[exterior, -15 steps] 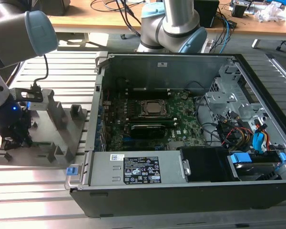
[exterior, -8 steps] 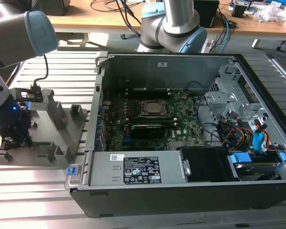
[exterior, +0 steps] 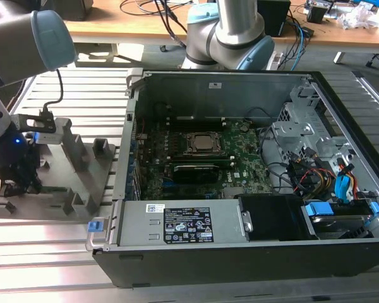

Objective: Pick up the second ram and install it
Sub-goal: 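Pick up the second ram and move it above second insertion slot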

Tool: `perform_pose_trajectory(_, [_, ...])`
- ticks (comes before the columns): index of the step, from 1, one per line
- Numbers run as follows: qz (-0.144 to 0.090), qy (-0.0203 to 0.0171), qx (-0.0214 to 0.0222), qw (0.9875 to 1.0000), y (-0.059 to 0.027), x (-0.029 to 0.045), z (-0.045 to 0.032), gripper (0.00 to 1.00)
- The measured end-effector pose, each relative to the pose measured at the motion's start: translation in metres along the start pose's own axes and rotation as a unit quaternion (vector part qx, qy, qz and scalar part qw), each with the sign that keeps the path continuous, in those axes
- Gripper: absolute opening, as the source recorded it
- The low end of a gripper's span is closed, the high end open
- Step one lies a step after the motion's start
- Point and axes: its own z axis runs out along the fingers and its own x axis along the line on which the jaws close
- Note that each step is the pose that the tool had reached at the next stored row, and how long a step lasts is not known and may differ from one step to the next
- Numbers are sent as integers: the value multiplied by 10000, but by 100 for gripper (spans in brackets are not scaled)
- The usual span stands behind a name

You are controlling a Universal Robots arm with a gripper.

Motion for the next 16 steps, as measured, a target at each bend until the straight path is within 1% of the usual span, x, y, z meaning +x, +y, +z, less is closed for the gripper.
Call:
perform_pose_trajectory(2, [0, 0, 0, 10000, 0, -2, -46, 14])
perform_pose_trajectory(8, [0, 0, 0, 10000, 0, -5, -126, 14])
perform_pose_trajectory(13, [0, -1, 1, 10000, 0, -10, -277, 14])
perform_pose_trajectory(16, [0, 0, 0, 10000, 0, -12, -327, 14])
